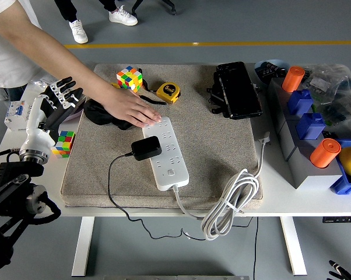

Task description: Put the plug near the board,insert it into the board,press the button,pull the plug out

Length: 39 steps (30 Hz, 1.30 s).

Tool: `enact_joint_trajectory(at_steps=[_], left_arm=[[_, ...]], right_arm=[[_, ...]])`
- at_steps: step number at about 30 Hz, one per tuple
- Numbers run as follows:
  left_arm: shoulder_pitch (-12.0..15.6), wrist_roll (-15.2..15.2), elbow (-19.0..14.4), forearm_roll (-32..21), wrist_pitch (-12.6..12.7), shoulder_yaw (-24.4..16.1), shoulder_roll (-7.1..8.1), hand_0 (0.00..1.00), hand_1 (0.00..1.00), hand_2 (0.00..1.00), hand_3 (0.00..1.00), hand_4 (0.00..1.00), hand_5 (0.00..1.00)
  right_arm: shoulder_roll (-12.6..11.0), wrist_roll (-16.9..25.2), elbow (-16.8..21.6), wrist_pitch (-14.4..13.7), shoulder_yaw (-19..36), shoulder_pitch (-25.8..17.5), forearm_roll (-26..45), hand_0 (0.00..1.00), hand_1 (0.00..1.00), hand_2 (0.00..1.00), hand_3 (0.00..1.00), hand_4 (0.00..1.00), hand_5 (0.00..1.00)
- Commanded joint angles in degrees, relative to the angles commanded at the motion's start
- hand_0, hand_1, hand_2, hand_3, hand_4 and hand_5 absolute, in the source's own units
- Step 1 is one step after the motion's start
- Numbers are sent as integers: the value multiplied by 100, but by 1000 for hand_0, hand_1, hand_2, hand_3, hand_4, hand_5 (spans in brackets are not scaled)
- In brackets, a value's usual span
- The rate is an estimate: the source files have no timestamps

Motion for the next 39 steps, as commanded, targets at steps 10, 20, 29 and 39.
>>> enact_joint_trajectory(at_steps=[10, 20, 29, 39], left_arm=[[52, -35, 10, -74, -15, -230, -54, 637, 676, 714, 685, 885, 331], [107, 135, 43, 40, -80, -378, -108, 626, 661, 689, 671, 884, 336], [115, 158, 44, 30, -91, -442, -157, 608, 649, 676, 663, 883, 340], [184, 216, 29, -70, -145, -393, -150, 605, 606, 672, 662, 883, 342]], right_arm=[[3, 1, 40, -39, 43, 12, -67, 641, 686, 688, 587, 862, 510], [33, -25, -17, -40, 42, -61, -8, 638, 686, 688, 585, 859, 513], [71, -24, -26, -28, 77, -110, 30, 639, 686, 688, 582, 853, 518], [54, -29, -25, -24, 97, -132, 47, 638, 686, 688, 582, 853, 519]])
